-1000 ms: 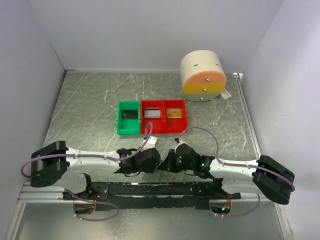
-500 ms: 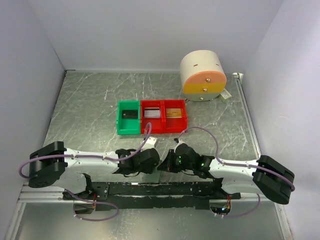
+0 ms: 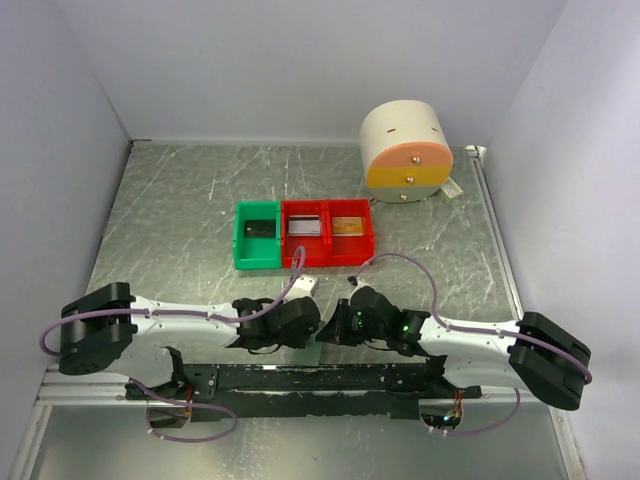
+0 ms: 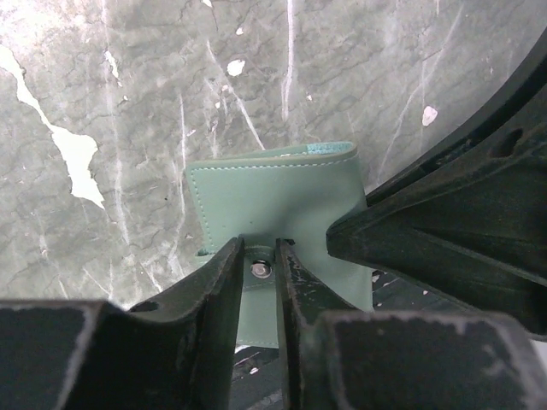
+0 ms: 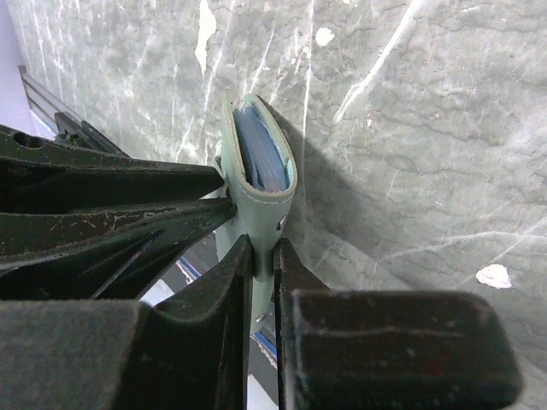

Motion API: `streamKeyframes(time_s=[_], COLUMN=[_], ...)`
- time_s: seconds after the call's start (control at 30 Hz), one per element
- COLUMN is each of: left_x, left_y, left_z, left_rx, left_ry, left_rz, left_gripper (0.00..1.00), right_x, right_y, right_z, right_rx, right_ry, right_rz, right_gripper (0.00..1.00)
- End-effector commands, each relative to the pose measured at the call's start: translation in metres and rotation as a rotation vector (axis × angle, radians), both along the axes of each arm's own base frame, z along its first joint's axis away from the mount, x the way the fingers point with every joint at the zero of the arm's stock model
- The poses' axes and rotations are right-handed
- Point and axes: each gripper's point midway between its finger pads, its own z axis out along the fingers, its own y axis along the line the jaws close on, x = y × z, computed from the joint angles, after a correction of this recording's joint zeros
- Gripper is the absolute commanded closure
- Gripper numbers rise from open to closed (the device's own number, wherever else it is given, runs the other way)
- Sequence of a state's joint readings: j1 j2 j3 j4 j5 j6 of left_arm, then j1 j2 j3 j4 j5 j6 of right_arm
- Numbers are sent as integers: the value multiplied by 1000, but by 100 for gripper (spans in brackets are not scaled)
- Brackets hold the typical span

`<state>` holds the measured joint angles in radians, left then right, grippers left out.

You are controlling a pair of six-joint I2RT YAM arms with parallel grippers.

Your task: Take the credit cards out of the card holder

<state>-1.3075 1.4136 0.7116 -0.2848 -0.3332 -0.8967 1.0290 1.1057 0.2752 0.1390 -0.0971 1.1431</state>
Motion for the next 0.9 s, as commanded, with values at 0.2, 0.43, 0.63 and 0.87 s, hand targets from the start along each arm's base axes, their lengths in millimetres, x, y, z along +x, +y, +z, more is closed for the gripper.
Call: streamKeyframes(time_s=[0.2,0.43,0.63,0.87], left_x=[-16,-14,-15,-9], left_y=[34,47,51,39], left_z=[-15,-3,-4,3], left_rx=[103,40,25,-10], left_ry=[46,23,22,-4], left_rz=[1,51,60,65], left_gripper=[80,81,78,41], right_x=[15,16,16,16], right_y=[3,0,3,5], right_z=[20,20,21,23], right_rx=[8,-8,-1,-2], right_ry=[-76,-80,-82,-85], right_rz=[-29,-38,-29,-20], right_gripper=[100,100,100,100])
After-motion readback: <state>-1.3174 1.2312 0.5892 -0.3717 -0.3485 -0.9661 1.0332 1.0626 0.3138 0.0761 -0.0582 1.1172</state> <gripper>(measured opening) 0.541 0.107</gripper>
